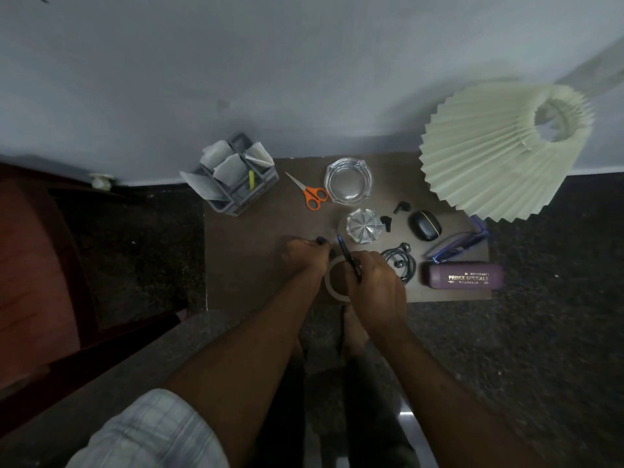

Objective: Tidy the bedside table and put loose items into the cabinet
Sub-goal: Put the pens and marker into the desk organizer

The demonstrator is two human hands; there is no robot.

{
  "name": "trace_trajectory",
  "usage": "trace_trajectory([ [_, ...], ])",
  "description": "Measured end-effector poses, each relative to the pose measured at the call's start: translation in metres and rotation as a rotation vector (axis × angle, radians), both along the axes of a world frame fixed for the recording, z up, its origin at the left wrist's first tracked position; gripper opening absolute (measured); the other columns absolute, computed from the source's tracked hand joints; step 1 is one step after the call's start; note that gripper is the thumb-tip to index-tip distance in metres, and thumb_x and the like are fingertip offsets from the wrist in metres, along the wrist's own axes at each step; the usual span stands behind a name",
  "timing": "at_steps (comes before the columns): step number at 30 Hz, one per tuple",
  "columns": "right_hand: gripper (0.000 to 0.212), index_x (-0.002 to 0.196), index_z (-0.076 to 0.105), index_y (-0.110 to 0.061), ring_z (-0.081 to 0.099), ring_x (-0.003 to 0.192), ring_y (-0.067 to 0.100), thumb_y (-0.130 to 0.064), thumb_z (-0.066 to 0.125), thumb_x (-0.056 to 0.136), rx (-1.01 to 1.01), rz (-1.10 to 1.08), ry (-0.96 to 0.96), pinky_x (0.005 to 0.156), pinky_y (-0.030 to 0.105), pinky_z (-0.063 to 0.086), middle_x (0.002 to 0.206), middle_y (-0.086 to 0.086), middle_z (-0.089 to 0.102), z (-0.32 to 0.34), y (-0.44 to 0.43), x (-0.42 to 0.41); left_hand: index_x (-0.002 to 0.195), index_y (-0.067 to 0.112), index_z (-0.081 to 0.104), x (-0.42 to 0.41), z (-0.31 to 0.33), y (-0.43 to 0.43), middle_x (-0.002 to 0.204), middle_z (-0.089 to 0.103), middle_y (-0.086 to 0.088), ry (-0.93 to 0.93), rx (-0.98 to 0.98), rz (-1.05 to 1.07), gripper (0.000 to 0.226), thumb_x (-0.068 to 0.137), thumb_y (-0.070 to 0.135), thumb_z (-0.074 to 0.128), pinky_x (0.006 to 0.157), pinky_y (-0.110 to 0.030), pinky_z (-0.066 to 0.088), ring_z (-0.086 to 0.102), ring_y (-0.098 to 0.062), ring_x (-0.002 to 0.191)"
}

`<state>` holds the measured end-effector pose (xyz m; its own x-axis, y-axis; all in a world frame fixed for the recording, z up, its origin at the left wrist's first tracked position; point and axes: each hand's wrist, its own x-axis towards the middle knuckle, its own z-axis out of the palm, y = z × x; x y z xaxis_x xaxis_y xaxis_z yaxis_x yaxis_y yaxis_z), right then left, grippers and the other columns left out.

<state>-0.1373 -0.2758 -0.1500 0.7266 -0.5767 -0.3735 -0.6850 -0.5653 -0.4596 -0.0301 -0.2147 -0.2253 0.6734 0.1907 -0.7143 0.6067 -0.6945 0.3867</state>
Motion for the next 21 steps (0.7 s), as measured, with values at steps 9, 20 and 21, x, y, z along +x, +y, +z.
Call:
trace_trajectory([
  [9, 0.024, 0.116, 0.066, -0.017, 0.064, 0.095, 0.025, -0.029, 0.057, 0.098, 0.016, 0.032, 0.009, 0.077, 0.045, 0.054, 0.106, 0.003, 0.065, 0.003, 0.0, 0.0, 0.054, 0.017, 0.063, 0.007, 0.003, 0.005, 0.073, 0.075, -0.005, -0.007, -0.026, 0.117, 0.029, 0.069, 0.037, 0.079, 0.076, -0.04, 0.063, 0.075, -0.025, 0.077],
  [20, 0.012, 0.097, 0.072, -0.021, 0.068, 0.079, 0.019, -0.021, 0.064, 0.087, 0.195, -0.131, -0.099, 0.065, 0.022, 0.042, 0.086, 0.0, 0.073, 0.0, 0.019, 0.018, 0.098, 0.007, 0.06, 0.026, 0.041, 0.04, 0.082, 0.065, -0.012, 0.15, -0.856, 0.549, 0.015, 0.093, -0.007, 0.059, 0.068, -0.029, 0.063, 0.067, -0.023, 0.077],
  [21, 0.011, 0.094, 0.072, -0.025, 0.07, 0.078, 0.018, -0.021, 0.064, 0.086, 0.282, -0.19, -0.103, 0.066, 0.024, 0.047, 0.083, -0.003, 0.074, 0.0, 0.021, 0.021, 0.098, 0.007, 0.06, 0.028, 0.042, 0.045, 0.082, 0.065, -0.012, 0.149, -0.878, 0.551, 0.014, 0.093, -0.006, 0.059, 0.068, -0.029, 0.062, 0.069, -0.023, 0.078],
])
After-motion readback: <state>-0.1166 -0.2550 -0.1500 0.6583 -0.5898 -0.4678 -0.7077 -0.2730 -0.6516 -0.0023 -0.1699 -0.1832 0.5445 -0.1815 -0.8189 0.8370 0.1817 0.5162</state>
